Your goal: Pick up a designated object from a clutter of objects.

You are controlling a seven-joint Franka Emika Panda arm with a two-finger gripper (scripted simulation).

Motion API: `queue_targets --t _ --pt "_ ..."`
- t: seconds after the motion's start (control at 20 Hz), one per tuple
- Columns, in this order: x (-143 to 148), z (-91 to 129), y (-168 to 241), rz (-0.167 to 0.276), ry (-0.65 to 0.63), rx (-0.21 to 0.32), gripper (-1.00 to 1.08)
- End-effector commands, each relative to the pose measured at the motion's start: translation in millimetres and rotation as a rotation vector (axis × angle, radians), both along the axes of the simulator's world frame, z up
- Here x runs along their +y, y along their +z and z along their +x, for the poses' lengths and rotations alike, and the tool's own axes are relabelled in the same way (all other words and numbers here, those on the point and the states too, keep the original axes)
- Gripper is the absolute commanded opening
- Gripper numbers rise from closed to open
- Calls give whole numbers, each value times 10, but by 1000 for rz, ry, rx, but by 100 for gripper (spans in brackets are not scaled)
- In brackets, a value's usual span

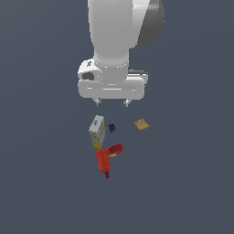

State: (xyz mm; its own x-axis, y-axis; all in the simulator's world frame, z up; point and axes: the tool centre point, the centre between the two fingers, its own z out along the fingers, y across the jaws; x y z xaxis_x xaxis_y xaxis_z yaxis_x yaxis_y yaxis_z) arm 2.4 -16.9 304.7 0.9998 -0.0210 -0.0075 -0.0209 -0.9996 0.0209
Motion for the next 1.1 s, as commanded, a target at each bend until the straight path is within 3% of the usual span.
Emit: queue_targets --t 0.0,1.05 --pt "0 0 0 0 0 0 100" --pt "-6 55 106 10 8 -18 100"
